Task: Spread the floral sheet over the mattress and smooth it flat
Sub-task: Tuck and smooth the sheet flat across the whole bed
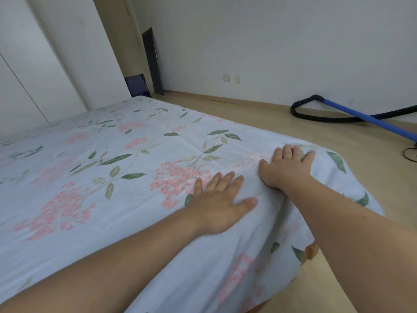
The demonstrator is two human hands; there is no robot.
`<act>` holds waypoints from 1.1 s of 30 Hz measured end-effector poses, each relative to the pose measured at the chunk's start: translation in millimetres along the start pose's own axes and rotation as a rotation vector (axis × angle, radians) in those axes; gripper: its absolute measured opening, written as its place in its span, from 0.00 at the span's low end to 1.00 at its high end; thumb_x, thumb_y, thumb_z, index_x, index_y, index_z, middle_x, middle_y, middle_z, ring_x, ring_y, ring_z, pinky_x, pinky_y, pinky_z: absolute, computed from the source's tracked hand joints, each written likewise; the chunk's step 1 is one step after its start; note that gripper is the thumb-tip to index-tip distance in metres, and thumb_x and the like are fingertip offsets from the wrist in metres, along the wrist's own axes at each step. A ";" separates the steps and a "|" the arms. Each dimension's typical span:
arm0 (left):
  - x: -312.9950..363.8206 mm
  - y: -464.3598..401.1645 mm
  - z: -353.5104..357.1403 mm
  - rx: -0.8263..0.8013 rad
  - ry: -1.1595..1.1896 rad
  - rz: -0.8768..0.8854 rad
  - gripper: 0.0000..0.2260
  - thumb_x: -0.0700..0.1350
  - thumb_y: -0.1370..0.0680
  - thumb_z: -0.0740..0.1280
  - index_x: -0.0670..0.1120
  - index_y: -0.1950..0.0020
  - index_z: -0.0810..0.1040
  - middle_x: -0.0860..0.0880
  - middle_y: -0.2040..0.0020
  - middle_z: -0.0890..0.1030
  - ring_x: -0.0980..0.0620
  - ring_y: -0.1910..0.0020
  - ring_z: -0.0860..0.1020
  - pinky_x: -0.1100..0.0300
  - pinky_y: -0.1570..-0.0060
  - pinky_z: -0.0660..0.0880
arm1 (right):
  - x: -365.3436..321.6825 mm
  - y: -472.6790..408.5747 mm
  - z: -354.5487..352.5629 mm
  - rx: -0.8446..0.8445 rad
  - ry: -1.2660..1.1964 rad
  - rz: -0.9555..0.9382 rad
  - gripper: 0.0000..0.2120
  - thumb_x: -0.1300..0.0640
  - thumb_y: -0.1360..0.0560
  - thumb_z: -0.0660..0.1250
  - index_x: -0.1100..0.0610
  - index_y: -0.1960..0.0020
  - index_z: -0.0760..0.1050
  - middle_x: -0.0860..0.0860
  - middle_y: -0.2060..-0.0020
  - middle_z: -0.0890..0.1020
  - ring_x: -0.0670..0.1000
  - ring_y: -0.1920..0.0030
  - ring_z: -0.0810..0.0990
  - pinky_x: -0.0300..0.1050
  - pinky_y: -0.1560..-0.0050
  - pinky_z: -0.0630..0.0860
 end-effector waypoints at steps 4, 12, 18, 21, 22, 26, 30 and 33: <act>-66.5 -40.3 -39.2 0.148 -0.010 -0.277 0.30 0.67 0.22 0.41 0.58 0.22 0.44 0.55 0.21 0.40 0.49 0.23 0.38 0.37 0.29 0.37 | -23.9 -9.6 -32.0 0.175 0.195 -0.061 0.30 0.48 0.22 0.43 0.62 0.25 0.58 0.61 0.26 0.61 0.63 0.26 0.57 0.62 0.26 0.39; -136.3 -88.6 -7.9 0.193 -0.021 -0.486 0.33 0.67 0.24 0.38 0.55 0.22 0.39 0.51 0.21 0.39 0.45 0.23 0.37 0.30 0.34 0.36 | -82.7 -72.8 4.8 0.154 -0.101 -0.471 0.29 0.35 0.22 0.42 0.40 0.23 0.44 0.47 0.22 0.45 0.53 0.22 0.41 0.60 0.26 0.35; -143.9 -90.1 -5.1 0.223 0.001 -0.477 0.34 0.68 0.25 0.37 0.54 0.22 0.40 0.51 0.21 0.40 0.45 0.23 0.37 0.30 0.33 0.36 | -85.0 -76.8 14.0 0.136 -0.050 -0.446 0.30 0.36 0.23 0.38 0.42 0.22 0.41 0.49 0.22 0.42 0.54 0.23 0.38 0.60 0.26 0.34; -144.0 -93.0 -7.6 0.205 -0.012 -0.478 0.34 0.68 0.24 0.38 0.53 0.21 0.42 0.50 0.21 0.42 0.45 0.23 0.38 0.29 0.33 0.36 | -88.4 -80.6 10.3 0.105 -0.055 -0.441 0.31 0.37 0.23 0.39 0.44 0.22 0.45 0.51 0.21 0.45 0.56 0.22 0.40 0.62 0.26 0.36; -143.4 -93.8 -9.5 0.201 -0.012 -0.477 0.34 0.67 0.24 0.40 0.53 0.21 0.44 0.49 0.21 0.43 0.44 0.23 0.39 0.29 0.33 0.37 | -88.7 -80.7 9.2 0.096 -0.068 -0.440 0.31 0.37 0.23 0.41 0.44 0.22 0.47 0.52 0.21 0.46 0.56 0.22 0.41 0.62 0.26 0.37; -141.4 -94.6 -11.0 0.151 -0.017 -0.491 0.34 0.66 0.23 0.43 0.51 0.21 0.47 0.47 0.20 0.47 0.43 0.23 0.42 0.28 0.33 0.39 | -89.7 -83.8 9.2 0.042 -0.075 -0.439 0.31 0.38 0.22 0.44 0.45 0.21 0.47 0.52 0.21 0.46 0.57 0.22 0.41 0.63 0.26 0.37; -143.6 -97.6 -7.8 0.100 -0.036 -0.508 0.35 0.67 0.24 0.42 0.51 0.21 0.43 0.47 0.21 0.45 0.42 0.23 0.41 0.27 0.34 0.39 | -88.9 -85.7 14.1 -0.005 -0.037 -0.429 0.31 0.38 0.22 0.42 0.46 0.22 0.42 0.53 0.22 0.43 0.58 0.23 0.37 0.65 0.27 0.36; -145.6 -98.7 -8.9 0.066 -0.008 -0.517 0.36 0.67 0.24 0.43 0.51 0.21 0.42 0.47 0.21 0.43 0.42 0.23 0.40 0.26 0.34 0.39 | -90.0 -85.2 14.8 -0.088 0.041 -0.456 0.32 0.36 0.22 0.38 0.47 0.23 0.35 0.55 0.23 0.37 0.61 0.24 0.34 0.68 0.28 0.35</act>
Point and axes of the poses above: each hand's wrist, its own y-axis away from the middle knuckle, its own z-axis out of the palm, x = y × z, the point moved 7 cm from there along -y, towards the middle knuckle
